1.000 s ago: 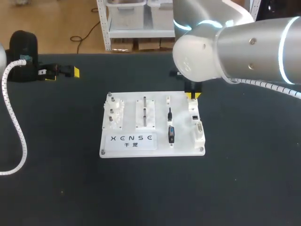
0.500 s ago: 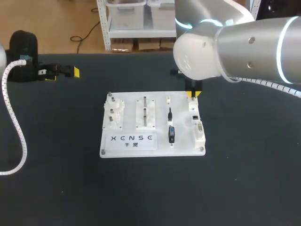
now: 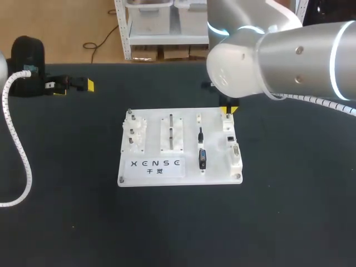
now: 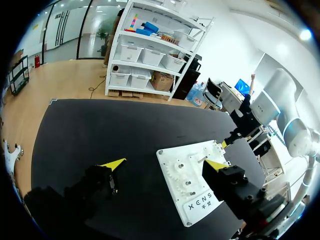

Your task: Insert the USB connector, Ethernet cable, and multi-pin plug into their matching sockets one by one.

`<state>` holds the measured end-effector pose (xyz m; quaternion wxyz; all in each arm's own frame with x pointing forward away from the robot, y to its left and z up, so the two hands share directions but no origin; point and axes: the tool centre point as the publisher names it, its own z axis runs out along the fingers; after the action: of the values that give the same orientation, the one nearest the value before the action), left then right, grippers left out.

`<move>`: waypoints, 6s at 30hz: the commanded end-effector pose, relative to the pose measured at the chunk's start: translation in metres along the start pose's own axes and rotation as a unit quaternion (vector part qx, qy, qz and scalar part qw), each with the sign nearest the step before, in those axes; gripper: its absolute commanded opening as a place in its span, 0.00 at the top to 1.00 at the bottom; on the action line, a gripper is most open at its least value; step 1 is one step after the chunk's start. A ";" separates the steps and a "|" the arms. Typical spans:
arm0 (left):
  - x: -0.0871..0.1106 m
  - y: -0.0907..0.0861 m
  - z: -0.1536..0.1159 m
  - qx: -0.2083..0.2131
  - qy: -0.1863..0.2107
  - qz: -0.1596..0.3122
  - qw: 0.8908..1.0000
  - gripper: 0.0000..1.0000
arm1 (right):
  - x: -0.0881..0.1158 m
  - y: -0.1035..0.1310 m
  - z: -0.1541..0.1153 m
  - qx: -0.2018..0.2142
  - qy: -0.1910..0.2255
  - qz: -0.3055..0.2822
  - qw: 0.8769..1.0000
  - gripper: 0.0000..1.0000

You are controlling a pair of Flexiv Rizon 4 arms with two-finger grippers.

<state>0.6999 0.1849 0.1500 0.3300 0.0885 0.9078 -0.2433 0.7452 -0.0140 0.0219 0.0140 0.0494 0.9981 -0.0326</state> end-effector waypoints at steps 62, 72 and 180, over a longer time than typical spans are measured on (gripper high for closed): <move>0.000 0.000 0.000 0.000 0.000 0.000 1.000 0.00 | 0.007 -0.001 0.003 -0.001 -0.040 -0.014 0.999 1.00; 0.000 0.000 0.000 0.000 0.000 0.000 1.000 0.00 | 0.011 -0.001 0.006 -0.003 -0.038 -0.017 0.999 1.00; 0.000 0.000 0.000 0.000 0.000 0.000 1.000 0.00 | 0.006 -0.002 -0.004 -0.005 -0.067 0.001 0.998 0.00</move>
<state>0.6999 0.1849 0.1500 0.3300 0.0885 0.9078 -0.2433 0.7474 -0.0152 0.0173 0.0735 0.0466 0.9957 -0.0304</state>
